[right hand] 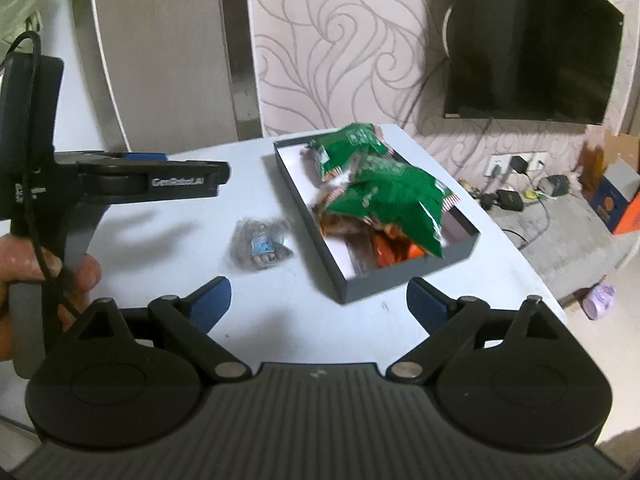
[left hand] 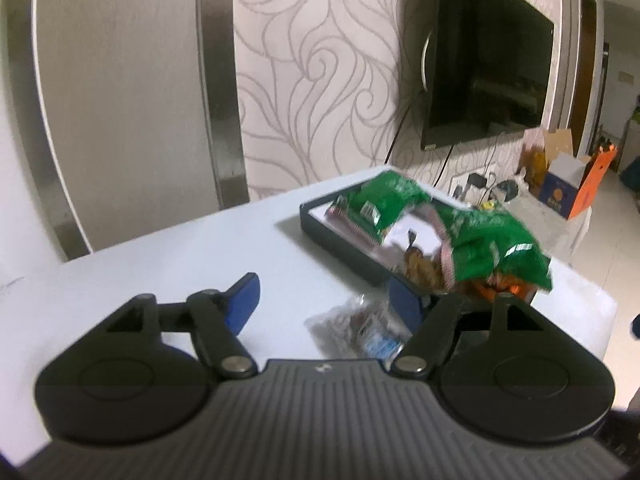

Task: Organize snacks
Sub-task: 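Release the clear nut bag from the left tool beside the black box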

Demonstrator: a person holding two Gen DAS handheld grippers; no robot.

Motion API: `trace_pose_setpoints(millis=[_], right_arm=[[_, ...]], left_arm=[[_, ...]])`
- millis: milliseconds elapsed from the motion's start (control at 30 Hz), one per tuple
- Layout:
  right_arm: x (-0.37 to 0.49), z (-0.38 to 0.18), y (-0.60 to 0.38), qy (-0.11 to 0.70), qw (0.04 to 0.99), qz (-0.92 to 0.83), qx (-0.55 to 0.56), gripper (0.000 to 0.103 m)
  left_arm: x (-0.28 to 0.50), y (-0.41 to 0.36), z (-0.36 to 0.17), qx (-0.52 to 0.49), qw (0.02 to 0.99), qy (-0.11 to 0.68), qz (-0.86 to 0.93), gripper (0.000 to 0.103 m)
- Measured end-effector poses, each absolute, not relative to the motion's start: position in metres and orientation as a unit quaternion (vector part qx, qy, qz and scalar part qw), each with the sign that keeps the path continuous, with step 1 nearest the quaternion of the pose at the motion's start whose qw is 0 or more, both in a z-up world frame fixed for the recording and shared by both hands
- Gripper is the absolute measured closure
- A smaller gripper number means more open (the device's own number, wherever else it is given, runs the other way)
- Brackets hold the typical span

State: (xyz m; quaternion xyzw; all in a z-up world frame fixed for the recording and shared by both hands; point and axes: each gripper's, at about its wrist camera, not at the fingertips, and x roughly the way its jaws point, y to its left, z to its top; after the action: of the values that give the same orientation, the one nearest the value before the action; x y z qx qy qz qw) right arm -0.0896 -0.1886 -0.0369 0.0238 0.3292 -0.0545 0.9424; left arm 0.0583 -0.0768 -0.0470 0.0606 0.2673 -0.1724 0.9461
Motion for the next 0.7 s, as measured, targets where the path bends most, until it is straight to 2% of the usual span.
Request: trace_pose_setpoints(millis=[200, 467, 700], right_arm=[[-0.094, -0.042, -0.190, 0.323, 0.944, -0.055, 0.044, 0.006], [-0.084, -0.036, -0.199, 0.317, 0.947, -0.021, 0.037, 0.006], [-0.075, -0.038, -0.226, 0.319, 0.947, -0.019, 0.037, 0.006]], left_arm=[[0.058, -0.069, -0.062, 0.050, 0.941, 0.290, -0.167, 0.030], [0.076, -0.096, -0.108, 0.080, 0.923, 0.314, -0.205, 0.030], [0.101, -0.120, -0.125, 0.075, 0.916, 0.336, -0.207, 0.030]])
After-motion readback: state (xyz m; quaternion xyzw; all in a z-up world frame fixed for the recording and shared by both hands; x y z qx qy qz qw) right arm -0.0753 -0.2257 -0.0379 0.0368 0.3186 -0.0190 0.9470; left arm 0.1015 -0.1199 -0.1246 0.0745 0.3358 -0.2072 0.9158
